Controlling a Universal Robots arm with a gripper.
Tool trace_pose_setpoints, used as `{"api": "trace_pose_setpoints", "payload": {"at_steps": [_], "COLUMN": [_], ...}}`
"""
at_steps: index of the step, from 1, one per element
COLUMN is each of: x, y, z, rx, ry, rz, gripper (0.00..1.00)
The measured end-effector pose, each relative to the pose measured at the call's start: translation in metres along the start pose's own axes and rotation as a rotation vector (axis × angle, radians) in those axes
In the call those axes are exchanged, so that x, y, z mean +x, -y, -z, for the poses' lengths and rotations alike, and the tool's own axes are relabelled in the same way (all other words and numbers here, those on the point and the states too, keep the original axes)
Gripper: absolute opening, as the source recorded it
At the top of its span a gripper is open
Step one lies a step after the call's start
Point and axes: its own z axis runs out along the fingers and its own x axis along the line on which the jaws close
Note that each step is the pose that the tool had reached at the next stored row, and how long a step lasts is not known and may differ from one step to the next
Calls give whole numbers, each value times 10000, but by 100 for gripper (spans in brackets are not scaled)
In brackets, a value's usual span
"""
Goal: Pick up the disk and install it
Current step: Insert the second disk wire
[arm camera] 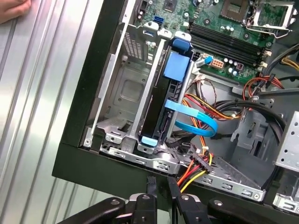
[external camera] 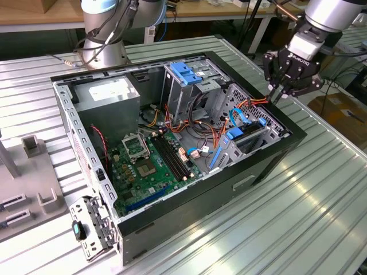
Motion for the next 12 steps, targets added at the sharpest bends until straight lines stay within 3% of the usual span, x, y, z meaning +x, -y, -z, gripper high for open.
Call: {"api": "trace_pose_setpoints", "payload": {"at_steps": [5,7,12], "x": [0,0,0], "y": [0,0,0], "z": [1,1,1], "rx": [-5,-9,-16], "ry": [49,83,136], "rz": [1071,1818,2988], "gripper": [24,24,24]}}
